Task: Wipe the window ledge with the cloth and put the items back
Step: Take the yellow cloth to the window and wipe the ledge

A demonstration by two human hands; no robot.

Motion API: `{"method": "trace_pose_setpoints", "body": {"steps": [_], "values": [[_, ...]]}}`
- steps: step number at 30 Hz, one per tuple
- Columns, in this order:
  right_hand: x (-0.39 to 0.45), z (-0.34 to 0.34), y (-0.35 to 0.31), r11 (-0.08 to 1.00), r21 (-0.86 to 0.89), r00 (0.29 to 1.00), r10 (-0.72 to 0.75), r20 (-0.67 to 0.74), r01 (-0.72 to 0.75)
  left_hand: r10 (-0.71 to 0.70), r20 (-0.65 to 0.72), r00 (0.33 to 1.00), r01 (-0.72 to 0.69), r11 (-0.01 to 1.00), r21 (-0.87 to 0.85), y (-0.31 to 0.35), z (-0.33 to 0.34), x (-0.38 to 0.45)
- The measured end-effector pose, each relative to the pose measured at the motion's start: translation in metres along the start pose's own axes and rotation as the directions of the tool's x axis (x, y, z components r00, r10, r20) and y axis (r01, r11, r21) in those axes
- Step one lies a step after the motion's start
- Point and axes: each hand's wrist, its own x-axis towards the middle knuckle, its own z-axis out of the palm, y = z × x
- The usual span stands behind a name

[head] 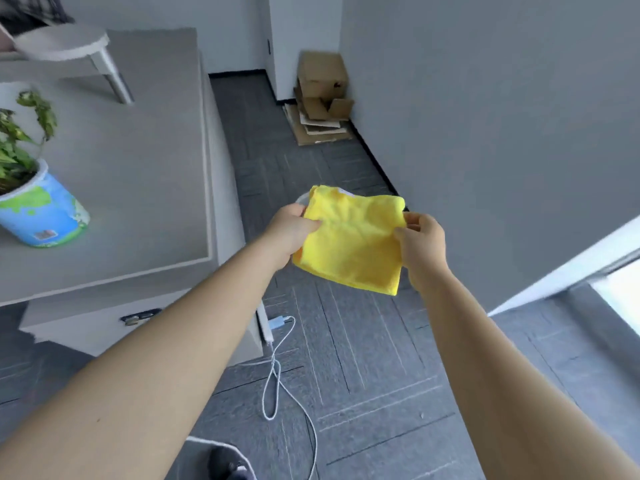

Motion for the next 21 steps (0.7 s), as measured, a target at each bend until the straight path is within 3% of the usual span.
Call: {"method": "trace_pose_setpoints", "body": {"steps": [5,10,15,21], "values": [[-0.01,-0.158,0.033,0.999,0.039,0.989,0.02,-0.149,-0.014,0.058,0.194,0.979,-0.062,0.998,0.014,0.037,0.142,-0.045],[-0.023,-0.287,0.066,0.992,0.117,0.936,0.091,-0.339,-0.054,0.122,0.387,0.914,-0.151,0.988,0.045,0.077,0.266,-0.086],[-0.041,-0.379,0.098,0.972,0.23,0.848,0.166,-0.504,-0.053,0.137,0.539,0.831,-0.212,0.974,0.078,0.098,0.368,-0.111],[-0.039,-0.457,0.133,0.955,0.293,0.764,0.223,-0.605,-0.047,0.138,0.66,0.738,-0.268,0.958,0.099,0.107,0.468,-0.118]]}}
